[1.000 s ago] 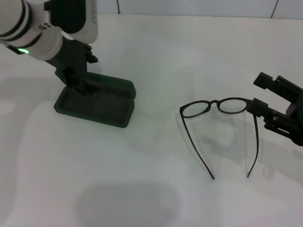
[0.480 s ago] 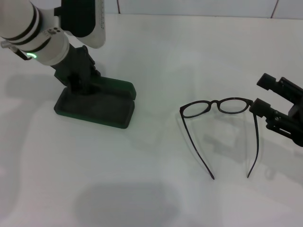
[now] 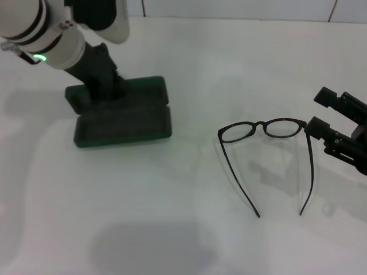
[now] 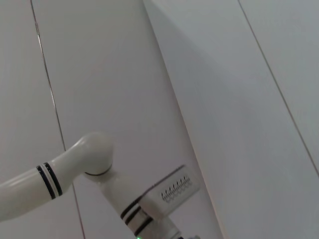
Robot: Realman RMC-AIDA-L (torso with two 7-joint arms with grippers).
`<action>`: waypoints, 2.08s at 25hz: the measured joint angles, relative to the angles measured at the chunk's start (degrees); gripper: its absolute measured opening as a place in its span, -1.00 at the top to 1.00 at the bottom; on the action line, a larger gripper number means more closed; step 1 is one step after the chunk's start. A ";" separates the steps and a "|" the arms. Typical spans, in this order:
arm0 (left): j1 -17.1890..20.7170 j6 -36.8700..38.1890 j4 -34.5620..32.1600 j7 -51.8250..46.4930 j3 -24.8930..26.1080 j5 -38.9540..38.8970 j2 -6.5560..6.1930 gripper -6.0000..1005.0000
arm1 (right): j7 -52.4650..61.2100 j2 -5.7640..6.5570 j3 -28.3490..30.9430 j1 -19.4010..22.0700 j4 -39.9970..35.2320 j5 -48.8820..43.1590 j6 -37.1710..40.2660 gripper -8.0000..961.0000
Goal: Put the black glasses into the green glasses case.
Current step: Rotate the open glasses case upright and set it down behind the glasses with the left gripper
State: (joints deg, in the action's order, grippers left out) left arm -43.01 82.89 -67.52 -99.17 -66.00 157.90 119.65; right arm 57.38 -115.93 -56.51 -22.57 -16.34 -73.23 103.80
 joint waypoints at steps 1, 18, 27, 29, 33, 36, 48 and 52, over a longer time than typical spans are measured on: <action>0.11 0.00 -0.89 -0.59 -0.05 -0.90 0.07 0.62 | 0.00 0.00 0.00 0.04 0.00 0.02 -0.04 -0.56; -0.42 -21.39 -5.37 -18.24 -25.67 -4.69 0.33 0.60 | -0.40 -0.04 -0.34 1.42 -0.01 -0.09 -0.23 -0.56; -4.57 -28.73 2.94 -24.88 -33.40 -3.14 0.60 0.59 | -2.99 0.16 -0.29 3.01 -0.01 -0.57 2.14 -0.56; -5.11 -29.82 4.40 -25.69 -34.88 -3.05 0.67 0.58 | -3.13 0.21 -0.47 3.08 -0.01 -0.59 2.06 -0.56; -6.40 -30.33 6.05 -27.53 -36.87 -2.97 0.74 0.58 | -3.64 0.25 -0.57 3.16 0.05 -0.60 1.80 -0.56; -7.60 -30.40 7.36 -28.71 -38.42 -2.97 0.77 0.58 | -3.68 0.27 -0.52 3.19 0.08 -0.61 1.70 -0.56; -7.94 -30.01 7.80 -34.28 -43.51 -2.93 0.85 0.56 | -3.77 0.27 -0.34 3.24 0.09 -0.60 1.44 -0.56; -7.98 -30.01 7.43 -35.73 -45.68 -2.80 0.83 0.56 | -3.65 0.26 -0.21 3.23 0.09 -0.58 0.54 -0.56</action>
State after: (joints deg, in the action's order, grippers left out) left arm -50.99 52.87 -60.09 -134.90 -111.69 155.10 120.48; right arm 53.74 -115.66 -56.73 -19.33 -16.25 -73.81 104.35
